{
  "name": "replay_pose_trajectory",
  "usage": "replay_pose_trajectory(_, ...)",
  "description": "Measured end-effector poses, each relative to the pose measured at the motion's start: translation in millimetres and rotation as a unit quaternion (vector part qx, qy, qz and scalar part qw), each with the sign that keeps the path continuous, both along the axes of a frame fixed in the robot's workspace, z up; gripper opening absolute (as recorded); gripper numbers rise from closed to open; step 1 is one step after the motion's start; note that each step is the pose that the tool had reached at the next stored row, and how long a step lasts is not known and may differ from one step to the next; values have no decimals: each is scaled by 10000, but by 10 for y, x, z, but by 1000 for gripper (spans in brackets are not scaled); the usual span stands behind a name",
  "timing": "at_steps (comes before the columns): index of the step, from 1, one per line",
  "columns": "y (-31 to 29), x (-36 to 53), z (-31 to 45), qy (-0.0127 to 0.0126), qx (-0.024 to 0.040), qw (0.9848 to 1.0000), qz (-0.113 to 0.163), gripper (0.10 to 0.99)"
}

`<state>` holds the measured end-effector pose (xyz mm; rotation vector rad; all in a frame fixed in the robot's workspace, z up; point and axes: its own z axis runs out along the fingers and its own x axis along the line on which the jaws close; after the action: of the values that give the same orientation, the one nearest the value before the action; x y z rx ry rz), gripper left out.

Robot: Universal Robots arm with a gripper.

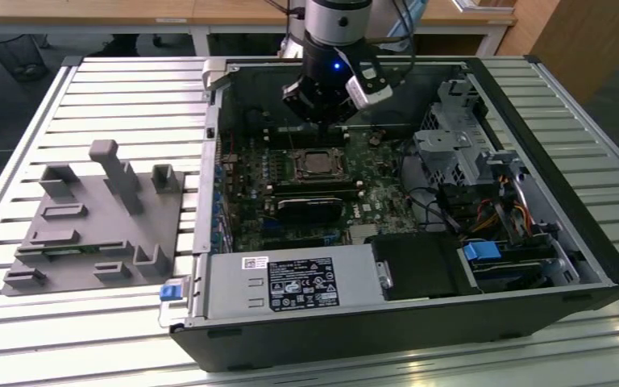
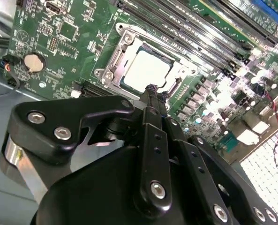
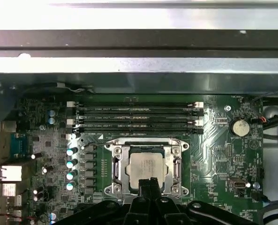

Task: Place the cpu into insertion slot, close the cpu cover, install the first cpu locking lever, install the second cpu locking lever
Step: 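Install the first cpu locking lever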

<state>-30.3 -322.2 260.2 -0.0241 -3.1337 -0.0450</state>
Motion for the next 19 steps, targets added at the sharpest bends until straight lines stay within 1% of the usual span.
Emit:
replay_pose_trajectory(1, 0, -13, -2, -19, 3, 10000, 2, 106)
replay_pose_trajectory(3, 0, -75, -5, -73, 9, 10000, 2, 106)
replay_pose_trajectory(5, 0, -140, -7, -122, 16, 9999, 1, 106)
replay_pose_trajectory(6, 0, -163, -7, -133, 18, 9999, 1, 106)
replay_pose_trajectory(8, 0, -208, -7, -144, 23, 9999, 2, 106)
replay_pose_trajectory(13, 0, -281, -7, -145, 49, 9999, 1, 106)
replay_pose_trajectory(14, 0, -308, -7, -146, 51, 9999, 2, 106)
replay_pose_trajectory(19, 0, -504, -8, -147, 51, 9999, 0, 106)
